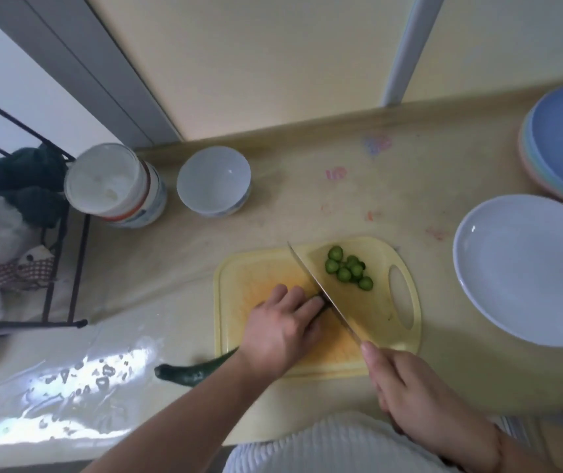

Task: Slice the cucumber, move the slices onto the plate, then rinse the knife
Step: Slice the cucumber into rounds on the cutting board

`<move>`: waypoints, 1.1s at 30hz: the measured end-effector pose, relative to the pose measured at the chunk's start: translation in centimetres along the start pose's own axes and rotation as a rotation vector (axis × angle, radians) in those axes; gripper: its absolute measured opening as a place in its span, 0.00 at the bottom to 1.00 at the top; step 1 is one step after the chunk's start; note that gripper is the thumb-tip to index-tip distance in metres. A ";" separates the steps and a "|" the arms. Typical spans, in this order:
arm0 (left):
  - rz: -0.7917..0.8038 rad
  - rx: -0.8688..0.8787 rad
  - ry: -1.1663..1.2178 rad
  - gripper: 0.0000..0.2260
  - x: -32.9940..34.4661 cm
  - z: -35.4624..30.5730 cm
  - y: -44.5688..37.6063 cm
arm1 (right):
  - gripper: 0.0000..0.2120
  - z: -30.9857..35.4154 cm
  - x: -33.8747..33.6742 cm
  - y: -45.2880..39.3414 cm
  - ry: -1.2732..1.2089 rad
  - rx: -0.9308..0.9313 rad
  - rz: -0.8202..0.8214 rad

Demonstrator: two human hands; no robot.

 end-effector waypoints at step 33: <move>-0.017 -0.063 0.025 0.09 -0.3 -0.1 0.1 | 0.28 -2.9 1.0 -2.4 -0.127 0.030 0.098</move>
Point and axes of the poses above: each hand's wrist, its own y-axis away from the middle knuckle, its own x-axis out of the palm, z = x × y, the point moved 6 cm from there along -y, towards the middle knuckle, and after that the axes turned 9 degrees about -x, right-handed, at the moved point
